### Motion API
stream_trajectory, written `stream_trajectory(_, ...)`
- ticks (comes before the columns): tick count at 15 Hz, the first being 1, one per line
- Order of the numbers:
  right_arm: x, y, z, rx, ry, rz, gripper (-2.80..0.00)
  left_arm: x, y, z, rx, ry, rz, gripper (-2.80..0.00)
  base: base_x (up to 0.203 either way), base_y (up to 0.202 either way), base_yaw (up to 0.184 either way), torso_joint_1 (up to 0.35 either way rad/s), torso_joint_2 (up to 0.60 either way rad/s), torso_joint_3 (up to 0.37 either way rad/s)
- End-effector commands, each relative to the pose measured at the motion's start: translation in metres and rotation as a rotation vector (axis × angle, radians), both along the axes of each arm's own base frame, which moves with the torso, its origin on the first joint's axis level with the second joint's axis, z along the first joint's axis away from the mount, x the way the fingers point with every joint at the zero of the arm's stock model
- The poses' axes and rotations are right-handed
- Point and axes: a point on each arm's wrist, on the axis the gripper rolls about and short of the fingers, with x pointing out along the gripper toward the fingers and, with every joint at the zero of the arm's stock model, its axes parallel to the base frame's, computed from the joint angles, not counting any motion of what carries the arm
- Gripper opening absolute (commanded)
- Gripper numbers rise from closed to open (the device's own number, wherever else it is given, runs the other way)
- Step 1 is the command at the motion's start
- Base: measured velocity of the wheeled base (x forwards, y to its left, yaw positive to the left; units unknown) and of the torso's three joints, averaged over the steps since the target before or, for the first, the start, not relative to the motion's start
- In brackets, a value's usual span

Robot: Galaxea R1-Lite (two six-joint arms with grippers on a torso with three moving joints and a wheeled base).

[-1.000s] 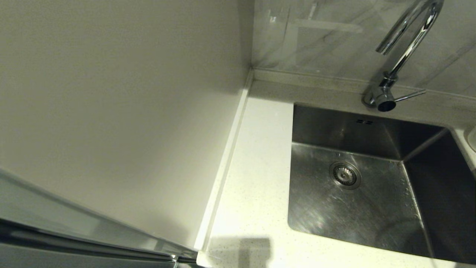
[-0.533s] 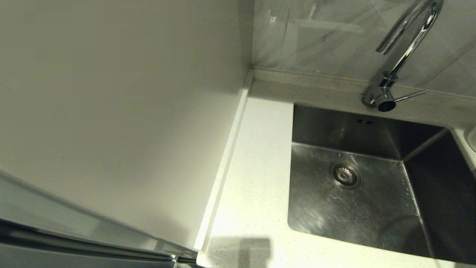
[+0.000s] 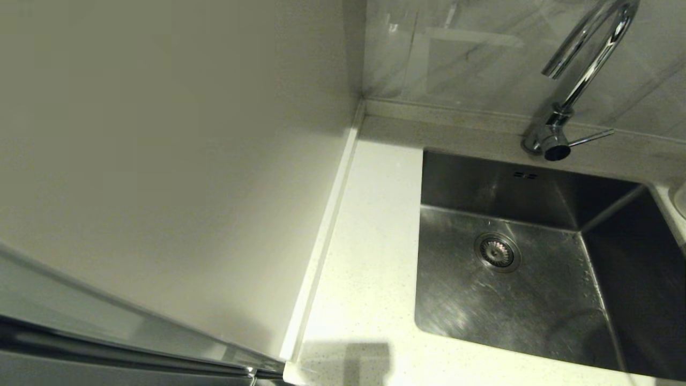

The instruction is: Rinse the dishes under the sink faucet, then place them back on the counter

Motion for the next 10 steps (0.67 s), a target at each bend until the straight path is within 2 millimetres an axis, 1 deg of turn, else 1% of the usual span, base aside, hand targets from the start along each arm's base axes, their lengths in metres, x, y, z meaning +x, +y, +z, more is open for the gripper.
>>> stream_trajectory(1,0.000,0.000,0.000,0.000,0.002,0.002,0.00,0.000,0.000,0.000,-0.001,-0.003,0.001,-2.80,0.000,0.000,0.000,0.000,0.00,0.000)
stream_trajectory(4,-0.001,0.001,0.006,-0.015,-0.027,-0.021,0.00,0.000,0.000,0.000,-0.001,-0.003,0.001,-2.80,0.000,0.000,0.000,0.000,0.00,0.000)
stream_trajectory(6,-0.002,0.004,0.022,-0.088,-0.116,-0.036,0.00,0.000,0.000,0.000,-0.001,-0.003,0.001,-2.80,0.000,0.000,0.000,0.000,0.00,0.000)
stream_trajectory(8,-0.008,0.016,0.046,-0.154,-0.247,0.002,0.00,0.000,0.000,0.000,-0.001,-0.003,0.000,-2.80,0.000,0.000,0.000,0.000,0.00,0.000)
stream_trajectory(9,-0.011,0.025,0.057,-0.182,-0.298,0.018,0.00,0.000,0.000,0.000,0.001,-0.003,0.001,-2.80,0.000,0.000,0.000,0.000,0.00,0.000)
stream_trajectory(10,-0.011,0.039,0.066,-0.202,-0.338,0.051,0.00,0.000,0.000,0.000,-0.001,-0.003,0.001,-2.80,0.000,0.000,0.000,0.000,0.00,0.000)
